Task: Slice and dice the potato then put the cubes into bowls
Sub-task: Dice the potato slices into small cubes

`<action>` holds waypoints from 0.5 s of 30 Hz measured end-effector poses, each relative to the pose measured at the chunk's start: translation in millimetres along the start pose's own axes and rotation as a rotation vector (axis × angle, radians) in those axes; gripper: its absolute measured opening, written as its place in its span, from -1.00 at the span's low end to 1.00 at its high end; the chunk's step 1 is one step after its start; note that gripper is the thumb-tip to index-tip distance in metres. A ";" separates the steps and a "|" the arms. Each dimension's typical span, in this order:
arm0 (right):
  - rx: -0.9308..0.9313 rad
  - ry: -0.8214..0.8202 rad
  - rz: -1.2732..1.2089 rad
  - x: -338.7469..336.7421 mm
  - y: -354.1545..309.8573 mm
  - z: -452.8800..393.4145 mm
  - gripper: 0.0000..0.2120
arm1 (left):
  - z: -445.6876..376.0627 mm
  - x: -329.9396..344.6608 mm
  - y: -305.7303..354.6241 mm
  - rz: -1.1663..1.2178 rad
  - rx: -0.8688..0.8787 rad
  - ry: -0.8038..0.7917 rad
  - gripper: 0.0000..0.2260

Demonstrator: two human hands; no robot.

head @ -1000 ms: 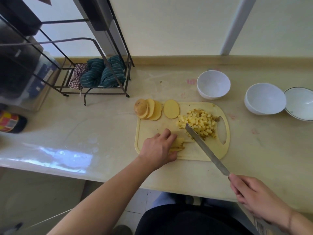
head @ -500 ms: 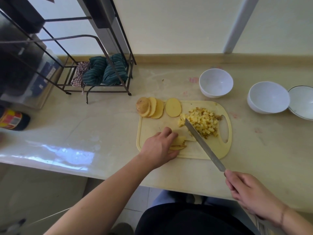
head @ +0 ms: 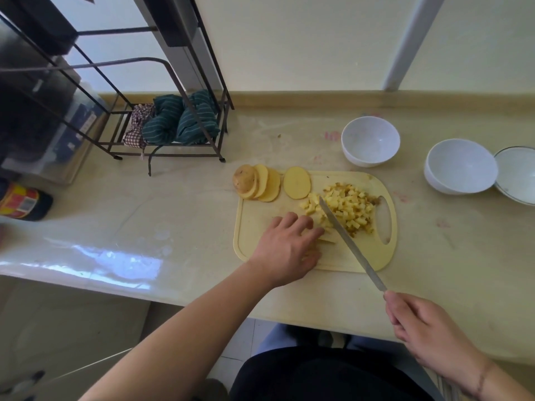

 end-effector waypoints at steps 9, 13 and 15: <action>0.029 0.003 -0.114 -15.3 1.2 6.5 -0.42 | -21.5 26.6 10.3 0.125 0.116 0.102 -0.75; 0.046 0.012 -0.134 -14.6 2.5 6.7 -0.36 | -24.4 33.3 7.1 0.200 0.077 0.175 -0.89; 0.054 0.017 -0.129 -13.9 3.8 6.5 -0.27 | -25.4 35.9 5.1 0.261 0.018 0.195 -0.86</action>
Point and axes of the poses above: each hand's wrist, its own z-axis away from the middle knuckle, its own x-axis out of the palm, y = z × x, the point moved 2 cm from there along -z, towards the middle knuckle, and after that the axes turned 1 degree about -x, right-handed, at the moved point
